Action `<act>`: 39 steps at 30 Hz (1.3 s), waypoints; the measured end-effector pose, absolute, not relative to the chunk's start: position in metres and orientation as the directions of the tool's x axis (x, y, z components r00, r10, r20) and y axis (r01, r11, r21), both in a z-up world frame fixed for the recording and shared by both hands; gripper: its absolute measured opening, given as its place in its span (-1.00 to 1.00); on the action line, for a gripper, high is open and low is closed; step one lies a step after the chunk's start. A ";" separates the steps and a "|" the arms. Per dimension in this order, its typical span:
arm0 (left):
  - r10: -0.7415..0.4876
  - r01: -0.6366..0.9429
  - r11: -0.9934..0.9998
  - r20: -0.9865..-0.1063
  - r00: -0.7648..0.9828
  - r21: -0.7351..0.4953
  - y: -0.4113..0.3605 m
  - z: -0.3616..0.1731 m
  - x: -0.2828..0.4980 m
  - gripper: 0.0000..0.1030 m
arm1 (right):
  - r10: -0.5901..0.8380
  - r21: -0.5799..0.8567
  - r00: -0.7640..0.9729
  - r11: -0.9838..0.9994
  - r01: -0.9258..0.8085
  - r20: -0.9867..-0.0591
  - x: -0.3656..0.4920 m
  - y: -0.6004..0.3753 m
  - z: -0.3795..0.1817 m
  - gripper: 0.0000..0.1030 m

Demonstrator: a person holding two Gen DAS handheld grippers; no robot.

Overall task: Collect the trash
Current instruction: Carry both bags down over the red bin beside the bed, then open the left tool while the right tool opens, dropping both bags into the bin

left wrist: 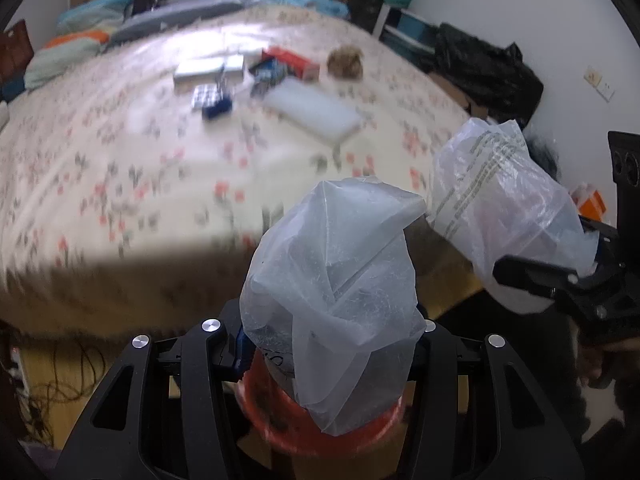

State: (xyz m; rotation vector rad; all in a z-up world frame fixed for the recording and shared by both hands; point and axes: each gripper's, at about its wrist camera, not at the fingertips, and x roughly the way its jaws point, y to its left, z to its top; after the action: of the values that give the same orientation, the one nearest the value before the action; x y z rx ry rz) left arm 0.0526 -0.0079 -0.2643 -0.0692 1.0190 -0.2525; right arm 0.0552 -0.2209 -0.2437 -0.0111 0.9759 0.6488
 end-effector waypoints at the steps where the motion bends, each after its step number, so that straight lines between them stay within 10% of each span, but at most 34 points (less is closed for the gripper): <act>1: -0.240 0.174 0.969 -0.842 0.483 -0.177 -0.008 -0.270 0.047 -0.05 | 0.505 0.277 0.377 0.811 -0.516 -0.776 0.050 -0.220 -0.249 0.47; 19: -0.187 0.169 0.972 -0.973 0.136 -0.163 -0.016 -0.409 0.024 -0.04 | 0.409 0.305 0.098 0.800 -0.517 -0.907 0.015 -0.186 -0.381 0.47; 39: -0.181 0.166 0.971 -0.982 0.053 -0.170 -0.020 -0.434 0.035 0.18 | 0.365 0.315 -0.002 0.801 -0.508 -0.931 0.024 -0.168 -0.422 0.48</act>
State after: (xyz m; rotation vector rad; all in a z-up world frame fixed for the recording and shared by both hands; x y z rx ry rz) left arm 0.0352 -0.0199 -0.4342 -0.0116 1.4948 -0.2635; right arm 0.0244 -0.1676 -0.4222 -0.1249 1.4146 0.6897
